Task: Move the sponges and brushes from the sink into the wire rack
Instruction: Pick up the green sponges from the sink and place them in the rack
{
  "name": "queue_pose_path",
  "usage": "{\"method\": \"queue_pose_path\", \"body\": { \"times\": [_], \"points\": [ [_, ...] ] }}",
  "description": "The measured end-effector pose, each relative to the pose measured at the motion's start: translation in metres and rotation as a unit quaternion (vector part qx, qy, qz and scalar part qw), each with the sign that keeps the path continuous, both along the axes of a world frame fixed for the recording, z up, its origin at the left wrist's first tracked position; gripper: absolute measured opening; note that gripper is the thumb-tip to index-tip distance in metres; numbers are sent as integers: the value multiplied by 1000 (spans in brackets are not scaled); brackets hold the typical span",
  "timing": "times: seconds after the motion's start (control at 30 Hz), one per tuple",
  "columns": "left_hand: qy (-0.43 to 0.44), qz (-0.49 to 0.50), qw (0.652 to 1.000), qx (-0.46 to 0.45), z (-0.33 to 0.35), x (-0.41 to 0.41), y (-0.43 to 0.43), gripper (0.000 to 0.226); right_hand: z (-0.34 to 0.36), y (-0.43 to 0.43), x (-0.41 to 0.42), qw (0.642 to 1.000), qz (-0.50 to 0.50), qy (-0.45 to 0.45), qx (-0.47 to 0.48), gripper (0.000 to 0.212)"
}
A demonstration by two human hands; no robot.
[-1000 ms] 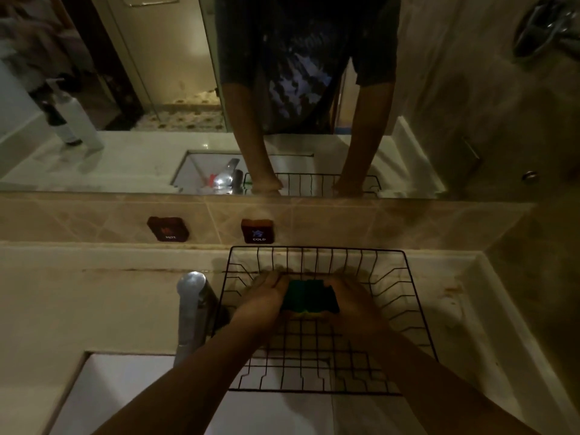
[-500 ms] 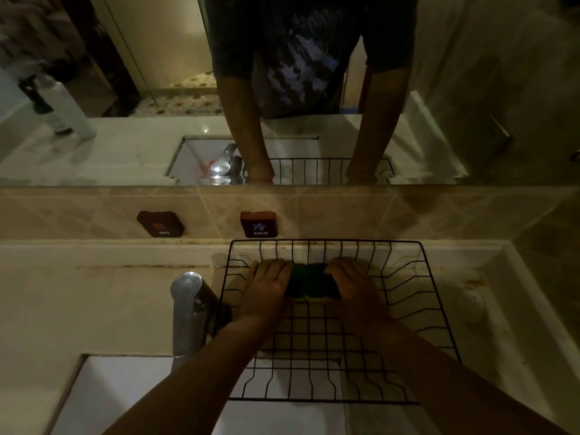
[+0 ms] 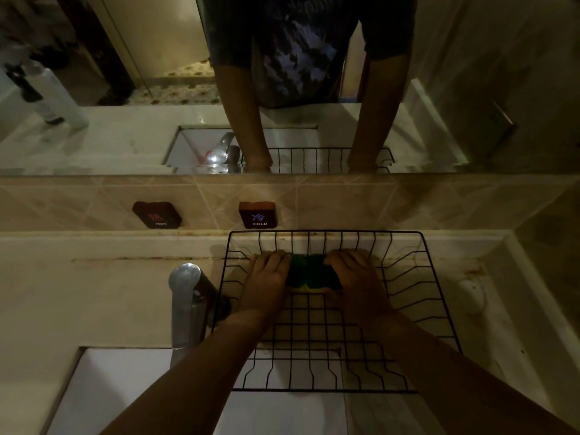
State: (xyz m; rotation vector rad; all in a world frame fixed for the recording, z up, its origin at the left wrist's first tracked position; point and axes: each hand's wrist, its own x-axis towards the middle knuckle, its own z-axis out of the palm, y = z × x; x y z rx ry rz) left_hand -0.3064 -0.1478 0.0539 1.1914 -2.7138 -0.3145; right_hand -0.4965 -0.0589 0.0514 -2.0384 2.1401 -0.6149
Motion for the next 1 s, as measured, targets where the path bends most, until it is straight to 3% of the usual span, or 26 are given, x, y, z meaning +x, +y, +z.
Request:
{"method": "queue_pose_path", "body": {
  "times": [0.4,0.6,0.73,0.87,1.0],
  "points": [
    [32,9,999,16,2,-1,0,56,9,1,6,1000,-7,15,20,50],
    [-33,13,998,46,4,3,6,72,16,2,8,999,-12,21,34,52],
    [-27,2,998,59,11,8,12,81,24,7,10,995,-17,42,84,55],
    [14,5,996,82,22,16,25,76,30,22,21,991,-26,58,118,57],
    [30,-10,997,63,39,29,43,67,45,38,42,991,-54,2,124,56]
  ]
}}
